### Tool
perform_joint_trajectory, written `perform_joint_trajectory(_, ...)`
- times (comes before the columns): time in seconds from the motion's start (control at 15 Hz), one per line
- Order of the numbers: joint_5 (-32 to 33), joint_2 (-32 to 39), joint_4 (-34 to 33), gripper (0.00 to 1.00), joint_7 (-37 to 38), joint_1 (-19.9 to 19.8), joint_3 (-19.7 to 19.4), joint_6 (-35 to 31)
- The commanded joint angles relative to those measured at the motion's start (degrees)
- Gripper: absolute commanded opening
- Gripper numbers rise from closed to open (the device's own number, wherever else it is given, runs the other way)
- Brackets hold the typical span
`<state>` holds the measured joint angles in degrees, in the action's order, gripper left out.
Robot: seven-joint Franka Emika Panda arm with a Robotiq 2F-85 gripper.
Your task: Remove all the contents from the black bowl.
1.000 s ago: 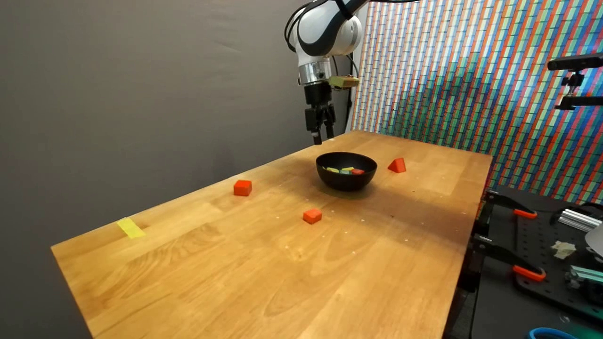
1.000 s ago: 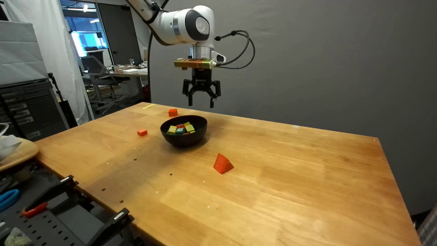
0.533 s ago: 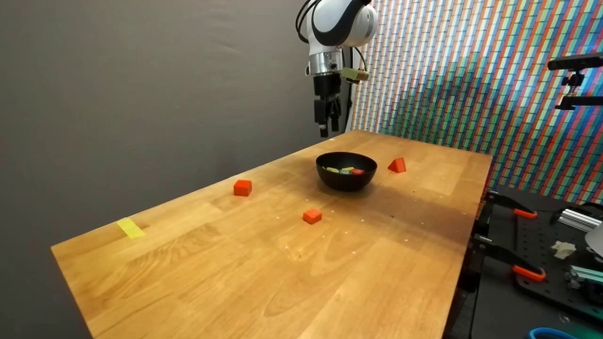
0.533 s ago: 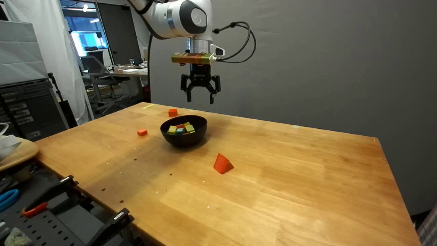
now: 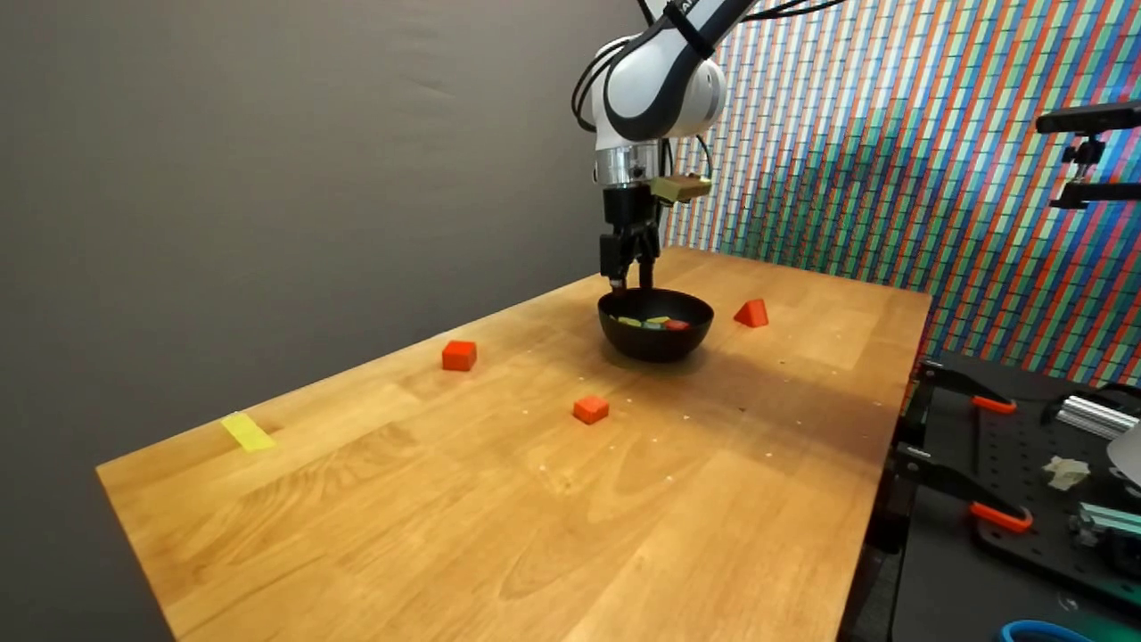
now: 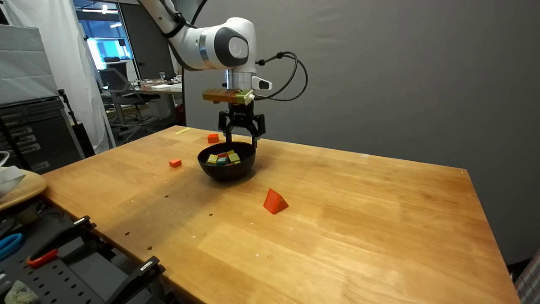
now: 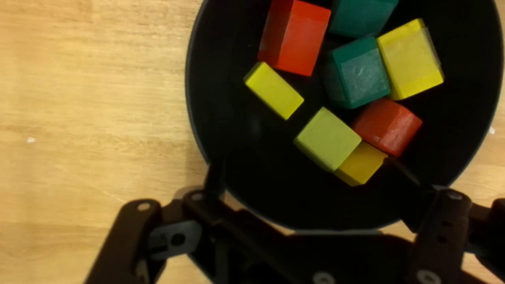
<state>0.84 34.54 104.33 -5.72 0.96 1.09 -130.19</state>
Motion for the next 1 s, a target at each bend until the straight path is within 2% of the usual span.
perform_joint_trajectory(0.0,0.4,2.2,2.4,1.0,2.6,1.2,0.3,-6.9)
perform_joint_trajectory(0.4,0.8,3.1,5.1,1.0,5.3,3.4,0.3,-13.0)
perform_joint_trajectory(0.67,1.8,-2.0,13.3,1.0,9.9,6.3,-1.2,-23.0)
perform_joint_trajectory(0.93,4.2,-7.9,22.5,1.0,17.1,11.0,-5.2,-33.1)
